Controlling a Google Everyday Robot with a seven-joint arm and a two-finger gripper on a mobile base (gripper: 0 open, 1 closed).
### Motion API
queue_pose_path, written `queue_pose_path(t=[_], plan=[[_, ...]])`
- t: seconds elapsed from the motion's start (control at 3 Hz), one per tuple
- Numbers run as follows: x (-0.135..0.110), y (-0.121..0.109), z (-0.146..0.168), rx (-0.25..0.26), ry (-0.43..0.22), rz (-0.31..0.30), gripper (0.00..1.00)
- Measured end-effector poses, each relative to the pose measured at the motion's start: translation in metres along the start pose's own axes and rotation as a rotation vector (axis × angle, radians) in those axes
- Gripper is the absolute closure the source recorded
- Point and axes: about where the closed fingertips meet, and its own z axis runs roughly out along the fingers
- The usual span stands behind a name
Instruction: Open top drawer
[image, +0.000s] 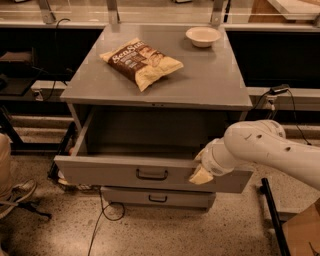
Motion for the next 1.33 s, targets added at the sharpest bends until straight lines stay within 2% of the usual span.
queue_pose_path(t=[0.67, 1.0, 1.33], plan=[[-0.0006, 0.0012, 0.0008, -0.002, 0.001, -0.002, 0.04], [-0.0007, 0.0015, 0.0009, -0.003, 0.001, -0.003, 0.0], [-0.0007, 0.0015, 0.0009, -0.003, 0.001, -0.003, 0.0]])
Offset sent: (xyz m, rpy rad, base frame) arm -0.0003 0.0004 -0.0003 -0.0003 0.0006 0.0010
